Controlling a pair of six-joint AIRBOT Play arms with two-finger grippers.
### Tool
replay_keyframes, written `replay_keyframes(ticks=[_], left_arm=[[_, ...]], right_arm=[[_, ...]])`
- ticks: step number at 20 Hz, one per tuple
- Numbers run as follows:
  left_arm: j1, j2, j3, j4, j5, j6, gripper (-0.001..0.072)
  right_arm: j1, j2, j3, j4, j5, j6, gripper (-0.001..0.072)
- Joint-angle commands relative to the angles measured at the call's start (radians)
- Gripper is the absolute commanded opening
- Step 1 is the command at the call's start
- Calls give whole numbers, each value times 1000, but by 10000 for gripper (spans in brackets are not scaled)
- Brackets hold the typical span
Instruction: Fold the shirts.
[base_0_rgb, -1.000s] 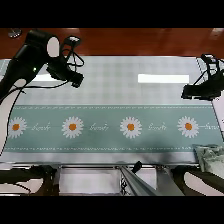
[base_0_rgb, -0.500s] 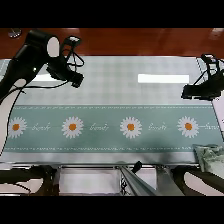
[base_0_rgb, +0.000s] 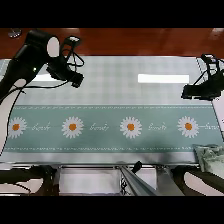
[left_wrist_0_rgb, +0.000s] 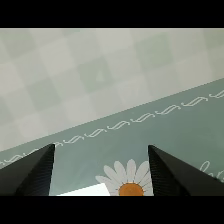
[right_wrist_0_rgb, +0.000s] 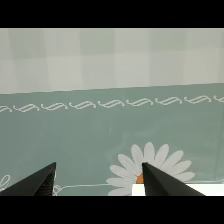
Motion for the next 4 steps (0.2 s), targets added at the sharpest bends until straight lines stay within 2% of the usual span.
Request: replay_keyframes(ticks=[1,4], left_arm=[[-1,-1,1,0,0,1,709],[-1,-1,1,0,0,1,709]], right_arm=[[0,-1,1,0,0,0,615],[0,-1,1,0,0,0,614]])
